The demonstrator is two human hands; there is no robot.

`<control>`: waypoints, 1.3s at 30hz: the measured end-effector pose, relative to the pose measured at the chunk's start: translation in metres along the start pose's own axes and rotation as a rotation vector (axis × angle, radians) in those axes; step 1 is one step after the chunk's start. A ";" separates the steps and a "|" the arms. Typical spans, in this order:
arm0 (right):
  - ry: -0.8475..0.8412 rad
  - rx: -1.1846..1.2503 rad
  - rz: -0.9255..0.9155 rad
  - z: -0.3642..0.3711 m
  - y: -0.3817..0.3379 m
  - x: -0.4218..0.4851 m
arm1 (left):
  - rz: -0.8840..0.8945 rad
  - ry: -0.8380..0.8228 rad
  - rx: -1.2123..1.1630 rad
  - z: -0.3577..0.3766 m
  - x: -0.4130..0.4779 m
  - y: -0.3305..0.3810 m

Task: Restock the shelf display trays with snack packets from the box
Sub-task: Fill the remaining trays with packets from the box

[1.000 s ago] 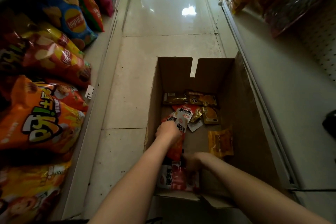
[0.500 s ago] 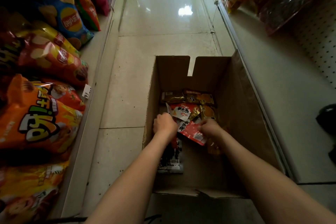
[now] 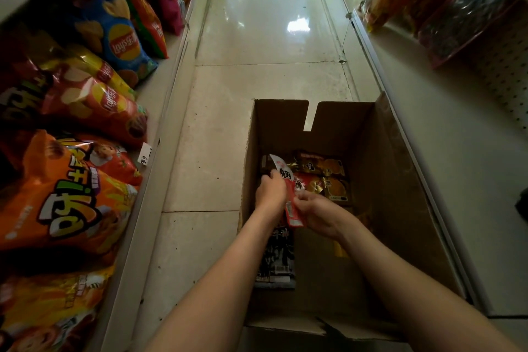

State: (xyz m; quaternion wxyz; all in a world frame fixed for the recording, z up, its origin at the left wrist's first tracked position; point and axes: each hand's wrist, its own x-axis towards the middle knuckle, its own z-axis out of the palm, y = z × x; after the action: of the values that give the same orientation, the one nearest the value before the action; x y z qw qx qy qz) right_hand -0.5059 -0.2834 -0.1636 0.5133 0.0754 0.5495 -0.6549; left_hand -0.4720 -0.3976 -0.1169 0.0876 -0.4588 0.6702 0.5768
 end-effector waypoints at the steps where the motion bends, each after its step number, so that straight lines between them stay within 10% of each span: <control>1: -0.013 -0.022 -0.018 0.002 -0.005 0.000 | 0.025 0.005 -0.008 -0.001 0.001 0.003; 6: 0.114 -0.416 -0.168 0.005 -0.024 0.012 | 0.262 0.058 0.279 -0.010 0.000 0.013; 9: 0.362 -1.111 -0.235 -0.005 -0.021 0.035 | 0.472 0.145 0.302 -0.020 0.002 0.024; 12: 0.179 -1.735 -0.069 -0.013 -0.002 0.048 | 0.591 0.148 0.254 -0.032 0.003 0.031; 15: 0.186 -1.822 0.038 -0.016 0.011 0.052 | 0.607 0.169 0.334 -0.040 0.007 0.028; 19: 0.281 -1.668 -0.128 -0.026 0.008 0.057 | 0.583 0.156 0.393 -0.043 0.012 0.025; 25: 0.456 -0.711 -0.515 -0.020 -0.029 0.046 | 0.528 0.124 0.405 -0.042 0.014 0.025; 33: 0.035 0.243 -0.553 -0.008 -0.081 0.007 | 0.432 0.124 0.293 -0.042 0.011 0.031; 39: -0.121 0.328 -0.467 0.016 -0.083 0.008 | 0.320 -0.100 -0.163 -0.043 0.013 0.039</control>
State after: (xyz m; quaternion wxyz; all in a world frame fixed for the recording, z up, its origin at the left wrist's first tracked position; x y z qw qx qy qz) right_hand -0.5651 -0.3120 -0.1095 0.3616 -0.0105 0.4070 -0.8387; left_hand -0.4894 -0.4438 -0.0850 -0.0093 -0.3227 0.6803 0.6580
